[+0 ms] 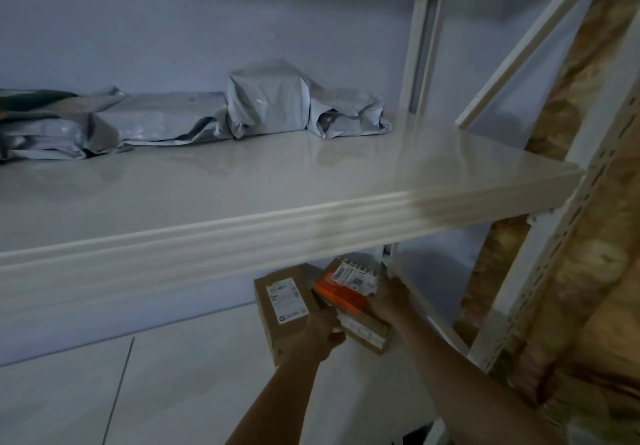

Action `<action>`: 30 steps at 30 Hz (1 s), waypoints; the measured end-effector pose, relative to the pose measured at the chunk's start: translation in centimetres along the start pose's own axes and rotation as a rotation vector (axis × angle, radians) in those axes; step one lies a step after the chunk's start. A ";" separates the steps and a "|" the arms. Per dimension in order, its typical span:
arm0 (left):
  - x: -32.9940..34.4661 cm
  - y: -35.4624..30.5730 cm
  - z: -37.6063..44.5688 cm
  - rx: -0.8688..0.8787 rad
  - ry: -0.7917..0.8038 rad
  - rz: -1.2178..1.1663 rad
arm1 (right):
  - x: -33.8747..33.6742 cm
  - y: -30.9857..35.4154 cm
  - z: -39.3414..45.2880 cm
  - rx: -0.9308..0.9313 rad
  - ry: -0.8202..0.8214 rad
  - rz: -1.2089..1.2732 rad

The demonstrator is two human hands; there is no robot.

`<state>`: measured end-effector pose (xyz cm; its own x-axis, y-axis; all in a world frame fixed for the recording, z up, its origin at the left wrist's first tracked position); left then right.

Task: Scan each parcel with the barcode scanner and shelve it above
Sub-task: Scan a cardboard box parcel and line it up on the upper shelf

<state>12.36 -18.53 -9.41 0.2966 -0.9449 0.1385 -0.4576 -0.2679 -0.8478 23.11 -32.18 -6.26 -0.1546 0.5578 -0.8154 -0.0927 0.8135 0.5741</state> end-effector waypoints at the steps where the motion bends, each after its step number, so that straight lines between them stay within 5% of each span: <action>1: 0.1 0.4 0.7 -0.006 0.012 -0.016 | 0.5 0.1 0.6 -0.006 0.033 -0.066; 6: 1.3 2.6 3.1 -0.113 0.127 -0.141 | 2.1 -0.9 4.6 0.054 0.168 -0.230; 18: 1.9 3.1 5.0 -0.198 0.124 -0.082 | 3.1 -3.9 6.8 0.238 0.278 -0.109; 24: 1.5 3.8 4.7 -0.181 -0.009 0.115 | 2.9 -6.7 4.5 0.410 0.236 0.476; 30: 2.2 3.8 4.4 -0.068 -0.078 0.043 | 4.9 -8.2 1.0 0.382 0.267 0.716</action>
<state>14.96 -20.82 -14.53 0.3392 -0.9388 0.0603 -0.5259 -0.2424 -0.8153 24.04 -35.93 -15.02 -0.2806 0.9403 -0.1928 0.4463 0.3057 0.8411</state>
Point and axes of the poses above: each hand's wrist, its own z-axis towards the middle knuckle, its own x-axis out of the palm, y = z × x, the point moved 6 cm from there along z, towards the middle knuckle, and after that the axes turned 8 degrees about z, right-handed, at the moved point
